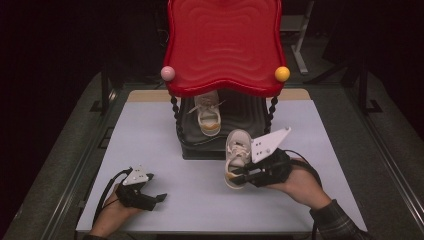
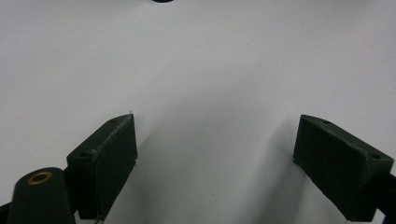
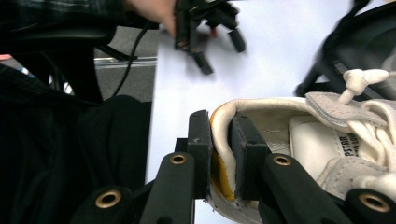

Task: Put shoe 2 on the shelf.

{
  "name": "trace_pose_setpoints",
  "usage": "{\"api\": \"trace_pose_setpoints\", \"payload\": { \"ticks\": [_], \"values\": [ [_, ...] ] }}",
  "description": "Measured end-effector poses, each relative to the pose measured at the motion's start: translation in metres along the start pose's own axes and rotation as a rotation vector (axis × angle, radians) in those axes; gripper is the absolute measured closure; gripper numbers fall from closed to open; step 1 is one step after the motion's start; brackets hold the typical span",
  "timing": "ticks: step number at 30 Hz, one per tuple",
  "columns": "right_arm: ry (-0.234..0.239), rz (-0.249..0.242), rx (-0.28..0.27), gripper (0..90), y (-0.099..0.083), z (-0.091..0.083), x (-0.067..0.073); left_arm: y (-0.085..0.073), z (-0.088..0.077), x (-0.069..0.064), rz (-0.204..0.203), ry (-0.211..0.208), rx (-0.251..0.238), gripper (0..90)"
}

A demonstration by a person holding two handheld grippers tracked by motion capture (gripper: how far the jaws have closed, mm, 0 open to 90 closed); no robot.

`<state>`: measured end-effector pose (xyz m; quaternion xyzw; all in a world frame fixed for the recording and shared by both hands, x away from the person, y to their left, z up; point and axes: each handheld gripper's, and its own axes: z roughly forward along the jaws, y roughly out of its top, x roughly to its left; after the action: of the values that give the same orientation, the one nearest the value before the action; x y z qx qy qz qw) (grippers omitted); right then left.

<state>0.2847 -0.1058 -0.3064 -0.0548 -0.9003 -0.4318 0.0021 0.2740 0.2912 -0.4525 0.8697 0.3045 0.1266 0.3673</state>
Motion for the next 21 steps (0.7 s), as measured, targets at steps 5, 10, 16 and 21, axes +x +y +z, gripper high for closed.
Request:
{"api": "trace_pose_setpoints", "payload": {
  "ticks": [5, 10, 16, 21],
  "values": [
    [-0.029, -0.004, 0.004, 79.0, 0.008, -0.004, -0.02, 0.0, 0.0, 0.0, 0.003, 0.0, 0.003, 12.6],
    [-0.05, -0.014, 0.024, 79.0, 0.014, -0.004, -0.039, 0.0, 0.0, 0.0, 0.002, 0.0, 0.001, 12.6],
    [-0.08, -0.025, 0.053, 79.0, 0.024, -0.002, -0.059, 0.0, 0.0, 0.0, 0.0, -0.001, 0.002, 12.6],
    [-0.097, -0.032, 0.051, 78.9, 0.03, 0.001, -0.073, 0.0, 0.0, 0.0, 0.001, 0.0, 0.002, 12.6]
  ]
}}
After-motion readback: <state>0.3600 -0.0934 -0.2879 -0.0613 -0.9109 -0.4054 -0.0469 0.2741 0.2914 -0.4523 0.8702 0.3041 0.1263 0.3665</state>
